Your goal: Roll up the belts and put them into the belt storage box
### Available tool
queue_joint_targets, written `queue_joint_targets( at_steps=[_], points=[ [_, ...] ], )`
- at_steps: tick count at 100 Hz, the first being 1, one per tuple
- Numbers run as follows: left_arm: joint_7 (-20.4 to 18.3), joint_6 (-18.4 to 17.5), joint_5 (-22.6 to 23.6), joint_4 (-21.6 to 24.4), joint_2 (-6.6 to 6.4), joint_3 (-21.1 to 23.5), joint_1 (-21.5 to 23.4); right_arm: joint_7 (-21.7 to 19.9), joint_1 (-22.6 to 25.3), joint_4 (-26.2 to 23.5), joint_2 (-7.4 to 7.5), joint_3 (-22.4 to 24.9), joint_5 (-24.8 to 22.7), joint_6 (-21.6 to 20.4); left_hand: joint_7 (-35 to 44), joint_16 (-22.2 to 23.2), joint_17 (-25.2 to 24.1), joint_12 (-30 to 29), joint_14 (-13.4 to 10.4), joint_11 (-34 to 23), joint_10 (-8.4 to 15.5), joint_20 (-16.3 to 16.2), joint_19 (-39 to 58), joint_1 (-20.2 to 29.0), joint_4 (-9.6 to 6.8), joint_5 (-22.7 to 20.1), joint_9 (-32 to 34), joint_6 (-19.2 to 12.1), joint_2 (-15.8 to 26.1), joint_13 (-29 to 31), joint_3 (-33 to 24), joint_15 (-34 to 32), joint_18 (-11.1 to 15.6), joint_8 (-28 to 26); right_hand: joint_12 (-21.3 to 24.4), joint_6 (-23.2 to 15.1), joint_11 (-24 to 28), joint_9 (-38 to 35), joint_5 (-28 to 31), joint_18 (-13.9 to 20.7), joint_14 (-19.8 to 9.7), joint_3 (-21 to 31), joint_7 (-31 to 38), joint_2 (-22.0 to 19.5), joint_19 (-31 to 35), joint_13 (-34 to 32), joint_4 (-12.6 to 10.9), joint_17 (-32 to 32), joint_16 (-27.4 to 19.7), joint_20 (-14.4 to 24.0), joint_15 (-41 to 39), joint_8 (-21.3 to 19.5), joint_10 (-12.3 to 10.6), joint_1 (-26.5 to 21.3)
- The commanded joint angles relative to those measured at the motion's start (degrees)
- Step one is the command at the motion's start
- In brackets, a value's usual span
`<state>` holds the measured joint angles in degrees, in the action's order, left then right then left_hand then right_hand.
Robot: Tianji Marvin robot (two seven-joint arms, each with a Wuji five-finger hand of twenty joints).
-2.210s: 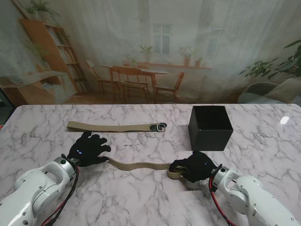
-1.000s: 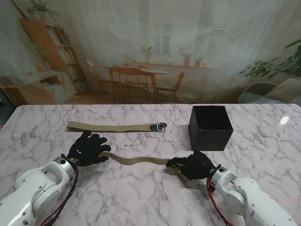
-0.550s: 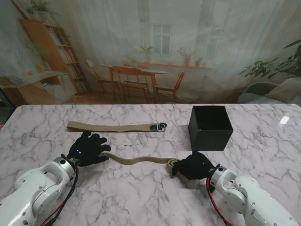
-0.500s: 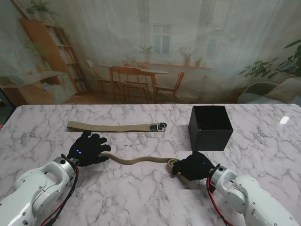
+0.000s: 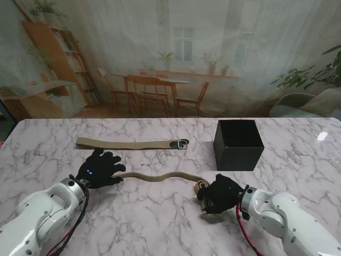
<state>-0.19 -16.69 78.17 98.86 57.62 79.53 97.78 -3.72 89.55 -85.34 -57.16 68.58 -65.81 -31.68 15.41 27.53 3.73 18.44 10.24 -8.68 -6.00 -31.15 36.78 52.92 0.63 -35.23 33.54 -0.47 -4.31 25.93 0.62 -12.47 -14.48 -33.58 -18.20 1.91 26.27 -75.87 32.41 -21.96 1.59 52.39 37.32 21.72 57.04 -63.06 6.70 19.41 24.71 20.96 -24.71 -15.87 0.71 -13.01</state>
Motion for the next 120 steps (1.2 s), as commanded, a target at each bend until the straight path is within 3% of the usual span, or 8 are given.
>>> queue_joint_targets(
  at_steps=[1,36,45,60,67,92,108,120],
  points=[
    [-1.0,0.2,0.0,0.0,0.08,-0.1,0.1,-2.6,0.6,-0.8,0.37,0.4,1.5,-0.2,-0.9,0.1,-1.1,0.3,0.9,0.5,-0.8,-0.3,-2.0,0.8,0.54,-0.6,1.0,0.6,1.8,0.7,0.5,0.3,-2.7,0.0,1.5,6.2,-4.8,3.5,1.0,0.5,-2.9,3.0,1.9,2.1,-0.4,0.9,-1.8,-1.4,-1.9,-0.4,3.5,-1.6,-3.7,1.4],
    [-0.7,0.3,0.0,-0.2,0.08,0.0,0.0,-9.5,1.1,-3.7,0.98,2.0,1.8,-1.1,-0.9,0.1,-1.1,0.3,1.0,0.4,-0.8,-0.3,-2.0,0.9,0.53,-0.7,1.1,0.7,1.7,0.8,0.4,0.3,-2.8,0.0,4.6,6.7,-6.7,7.0,-2.1,1.7,-5.7,32.7,-0.6,16.2,-1.3,2.5,-10.3,-1.6,-3.3,-0.6,5.0,-6.7,-6.5,-5.7],
    [-0.8,0.4,0.0,-0.2,0.08,-0.1,0.0,-9.1,1.2,-4.1,1.05,2.1,0.3,-1.1,-0.8,0.1,-1.1,0.3,0.9,0.5,-0.8,-0.3,-2.0,1.2,0.53,-0.7,1.0,0.7,1.7,0.8,0.4,0.3,-2.8,0.0,5.0,6.0,-6.6,5.2,-2.1,3.3,-8.7,37.3,0.3,22.5,-0.8,1.7,-6.1,-0.7,-4.1,-1.1,5.2,-7.8,-9.5,-10.2],
    [-0.7,0.3,0.1,-0.3,0.06,-0.1,0.0,-7.0,0.9,-3.5,1.11,1.5,-2.2,-0.4,-0.8,0.1,-1.1,0.3,0.9,0.4,-0.8,-0.3,-2.0,1.0,0.56,-0.7,1.0,0.6,1.8,0.8,0.5,0.3,-2.8,-0.1,7.0,3.9,-8.6,0.4,0.0,6.1,-12.6,31.2,3.8,29.1,1.3,0.3,1.9,1.5,-6.0,-1.8,5.0,-8.4,-12.9,-15.4],
    [-0.7,0.3,0.1,-0.3,0.06,0.0,0.0,-5.4,0.8,-3.1,1.09,1.0,-3.2,0.2,-0.8,0.1,-1.2,0.3,0.9,0.4,-0.8,-0.3,-2.0,1.1,0.54,-0.7,1.0,0.7,1.7,0.8,0.4,0.3,-2.8,-0.1,6.7,2.0,-9.9,-1.6,2.5,6.1,-12.5,22.9,6.3,25.9,2.3,-0.5,4.8,1.9,-6.3,-2.1,4.4,-8.8,-13.1,-16.0],
    [-0.6,0.3,0.1,-0.2,0.07,0.1,0.2,1.3,0.2,-0.2,0.57,-0.8,-2.9,2.4,-0.8,0.1,-1.1,0.3,1.0,0.4,-0.7,-0.3,-2.0,1.0,0.55,-0.7,1.0,0.6,1.7,0.8,0.5,0.3,-2.8,0.0,4.3,-12.0,-4.5,-4.7,7.3,1.0,-8.5,11.8,22.6,17.2,3.6,-4.1,8.2,3.0,-4.8,-1.7,0.0,1.4,-11.0,-16.4],
    [-0.5,0.3,0.1,-0.3,0.07,0.1,0.1,3.5,0.4,0.8,0.28,-1.0,-2.1,3.2,-0.8,0.1,-1.2,0.3,1.0,0.4,-0.8,-0.3,-2.0,0.9,0.55,-0.7,1.0,0.6,1.8,0.8,0.5,0.3,-2.7,0.0,0.6,-20.6,0.6,-4.6,12.1,-2.9,-4.7,8.2,24.3,13.1,2.0,-5.0,8.9,2.3,-2.5,-1.0,-1.4,0.8,-6.4,-18.8],
    [-0.5,0.3,0.1,-0.3,0.08,0.1,0.2,4.4,0.5,1.2,0.21,-1.1,-2.0,3.5,-0.8,0.1,-1.2,0.3,0.9,0.5,-0.8,-0.3,-2.1,0.8,0.57,-0.7,1.0,0.7,1.8,0.8,0.5,0.3,-2.7,0.0,-1.7,-23.2,0.3,-2.3,13.7,-4.8,-2.5,6.1,23.2,12.4,0.7,-4.1,8.7,1.6,-1.2,0.0,-0.9,0.0,-3.6,-17.7]
  ],
)
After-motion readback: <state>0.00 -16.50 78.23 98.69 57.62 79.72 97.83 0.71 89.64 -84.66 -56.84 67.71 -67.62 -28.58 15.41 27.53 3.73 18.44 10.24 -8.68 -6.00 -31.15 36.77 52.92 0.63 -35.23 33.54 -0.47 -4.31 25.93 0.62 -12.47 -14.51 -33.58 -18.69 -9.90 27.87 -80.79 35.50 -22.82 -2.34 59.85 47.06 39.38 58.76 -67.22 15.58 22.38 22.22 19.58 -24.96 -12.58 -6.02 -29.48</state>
